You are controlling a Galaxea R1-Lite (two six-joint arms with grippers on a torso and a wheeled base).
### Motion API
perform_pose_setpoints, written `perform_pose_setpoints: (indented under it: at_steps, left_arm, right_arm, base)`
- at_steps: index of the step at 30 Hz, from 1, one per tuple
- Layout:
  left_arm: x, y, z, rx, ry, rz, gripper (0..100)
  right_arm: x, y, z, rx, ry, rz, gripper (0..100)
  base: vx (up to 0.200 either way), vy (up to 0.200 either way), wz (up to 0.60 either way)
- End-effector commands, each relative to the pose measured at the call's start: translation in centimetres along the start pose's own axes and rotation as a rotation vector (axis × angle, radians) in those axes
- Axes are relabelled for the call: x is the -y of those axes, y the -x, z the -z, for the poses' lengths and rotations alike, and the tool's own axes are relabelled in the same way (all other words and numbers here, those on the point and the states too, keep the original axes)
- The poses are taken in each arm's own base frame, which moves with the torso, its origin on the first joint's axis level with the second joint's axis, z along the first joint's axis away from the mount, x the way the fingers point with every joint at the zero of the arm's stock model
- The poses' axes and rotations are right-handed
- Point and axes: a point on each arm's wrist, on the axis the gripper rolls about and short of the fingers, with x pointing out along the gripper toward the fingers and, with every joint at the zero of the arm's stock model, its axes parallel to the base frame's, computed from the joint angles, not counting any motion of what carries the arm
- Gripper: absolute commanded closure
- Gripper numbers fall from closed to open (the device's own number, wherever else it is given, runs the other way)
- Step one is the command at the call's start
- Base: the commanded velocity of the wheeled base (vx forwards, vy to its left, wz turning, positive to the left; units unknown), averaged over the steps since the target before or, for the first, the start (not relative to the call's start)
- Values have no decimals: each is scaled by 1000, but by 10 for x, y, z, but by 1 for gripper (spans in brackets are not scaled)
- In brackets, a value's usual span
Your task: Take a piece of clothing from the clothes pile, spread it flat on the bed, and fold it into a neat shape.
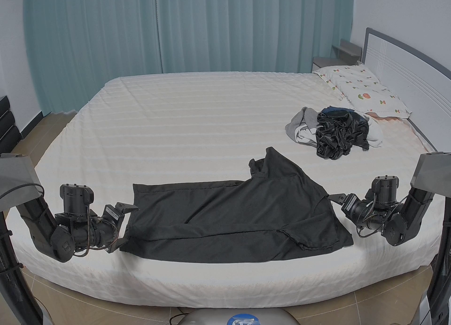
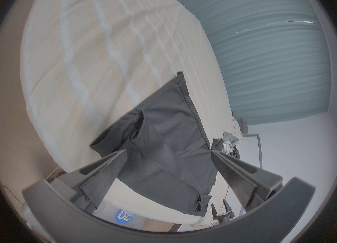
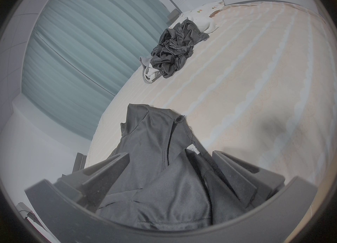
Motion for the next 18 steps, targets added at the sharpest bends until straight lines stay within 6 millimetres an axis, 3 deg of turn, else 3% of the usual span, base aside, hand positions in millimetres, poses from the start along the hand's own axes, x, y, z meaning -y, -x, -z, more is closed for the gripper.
perform_pose_setpoints:
  at_steps: [1,10,16,18]
  left_arm:
    - [8,1,7,-12,-28,22,0]
    - [11,-5,7,-3,-36,27,0]
    - [12,-6,14,-11,-46,15,0]
    - [12,-7,15,2,-53,7,0]
  right_arm:
    - [-10,12,2,-4,2,-22,0]
    - [-20,20,16,-33,0,-28,0]
    - [-26,22,27,-41,16,-16,0]
    - [-28,22,29,-45,15,-18,0]
  base:
    - [0,0,0]
    - [0,0,0]
    - [200,0,0]
    - [0,0,0]
